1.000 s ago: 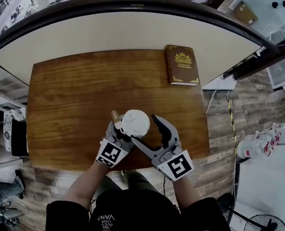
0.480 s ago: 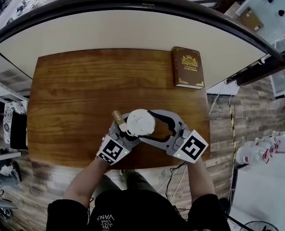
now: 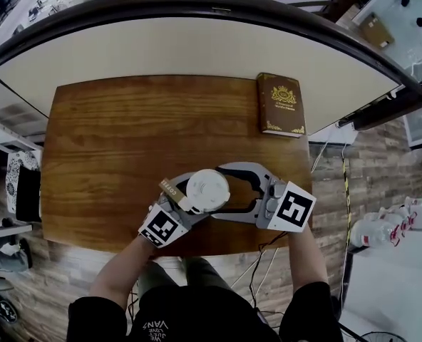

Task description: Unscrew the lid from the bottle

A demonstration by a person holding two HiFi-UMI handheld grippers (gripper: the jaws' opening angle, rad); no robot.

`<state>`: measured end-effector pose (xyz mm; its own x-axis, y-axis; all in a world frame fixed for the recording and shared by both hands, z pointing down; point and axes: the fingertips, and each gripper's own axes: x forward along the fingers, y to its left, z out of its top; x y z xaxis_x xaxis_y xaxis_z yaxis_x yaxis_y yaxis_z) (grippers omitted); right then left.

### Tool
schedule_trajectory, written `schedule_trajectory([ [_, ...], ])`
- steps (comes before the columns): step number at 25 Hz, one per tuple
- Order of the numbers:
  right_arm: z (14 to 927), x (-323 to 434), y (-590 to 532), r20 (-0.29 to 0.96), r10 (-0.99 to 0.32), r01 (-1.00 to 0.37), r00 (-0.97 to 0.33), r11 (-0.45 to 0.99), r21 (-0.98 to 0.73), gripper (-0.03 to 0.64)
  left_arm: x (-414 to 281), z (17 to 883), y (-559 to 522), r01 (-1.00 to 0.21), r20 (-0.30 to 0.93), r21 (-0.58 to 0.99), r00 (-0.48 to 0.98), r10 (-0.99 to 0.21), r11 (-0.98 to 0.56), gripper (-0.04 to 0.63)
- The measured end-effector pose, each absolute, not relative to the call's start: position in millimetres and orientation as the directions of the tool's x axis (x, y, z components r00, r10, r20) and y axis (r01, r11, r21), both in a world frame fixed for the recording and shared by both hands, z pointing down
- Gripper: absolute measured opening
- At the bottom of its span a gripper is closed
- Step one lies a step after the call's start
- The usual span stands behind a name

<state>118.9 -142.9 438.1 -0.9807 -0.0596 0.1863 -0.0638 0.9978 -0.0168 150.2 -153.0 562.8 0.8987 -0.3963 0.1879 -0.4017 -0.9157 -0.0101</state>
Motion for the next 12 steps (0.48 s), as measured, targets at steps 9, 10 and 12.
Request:
schedule_trajectory([
  [9, 429, 130, -151, 0.066, -0.603, -0.606, -0.795, 0.787, -0.113, 0.327, 150, 565, -153, -0.413, 0.205, -0.019, 0.890, -0.408, -0.910, 0.370],
  [10, 428, 127, -151, 0.076, -0.631, -0.636, -0.772, 0.767, -0.090, 0.330, 151, 566, -152, -0.418, 0.209, -0.015, 0.887, -0.412, -0.908, 0.370],
  [12, 428, 120, -150, 0.106, -0.663, -0.670, -0.741, 0.741, -0.047, 0.336, 151, 566, -152, -0.429, 0.214, -0.008, 0.882, -0.420, -0.903, 0.370],
])
